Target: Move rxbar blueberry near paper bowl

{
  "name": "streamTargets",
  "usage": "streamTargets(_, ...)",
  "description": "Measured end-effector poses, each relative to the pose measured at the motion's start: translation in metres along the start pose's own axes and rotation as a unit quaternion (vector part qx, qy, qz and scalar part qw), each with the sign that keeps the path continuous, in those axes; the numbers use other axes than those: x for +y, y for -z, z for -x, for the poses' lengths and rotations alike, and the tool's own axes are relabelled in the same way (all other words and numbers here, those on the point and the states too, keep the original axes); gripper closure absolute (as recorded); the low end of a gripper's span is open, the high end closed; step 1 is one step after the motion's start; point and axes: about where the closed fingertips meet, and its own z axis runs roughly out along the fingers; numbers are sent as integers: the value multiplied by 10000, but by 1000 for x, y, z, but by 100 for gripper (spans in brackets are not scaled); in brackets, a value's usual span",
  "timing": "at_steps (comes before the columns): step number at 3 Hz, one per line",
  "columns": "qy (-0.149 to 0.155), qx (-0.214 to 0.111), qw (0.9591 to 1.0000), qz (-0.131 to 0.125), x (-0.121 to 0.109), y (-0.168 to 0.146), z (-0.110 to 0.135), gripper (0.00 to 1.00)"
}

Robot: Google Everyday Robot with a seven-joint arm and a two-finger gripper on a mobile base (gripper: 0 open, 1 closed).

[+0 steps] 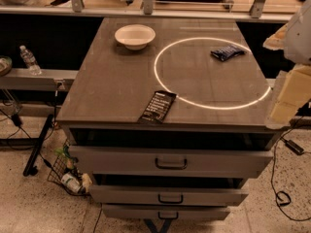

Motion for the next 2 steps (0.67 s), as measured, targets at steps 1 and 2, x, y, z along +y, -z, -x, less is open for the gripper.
streamTargets(1,0,0,10000,-1,0,0,0,0)
streamTargets(2,14,-110,9999,-128,-30,-21,6,0)
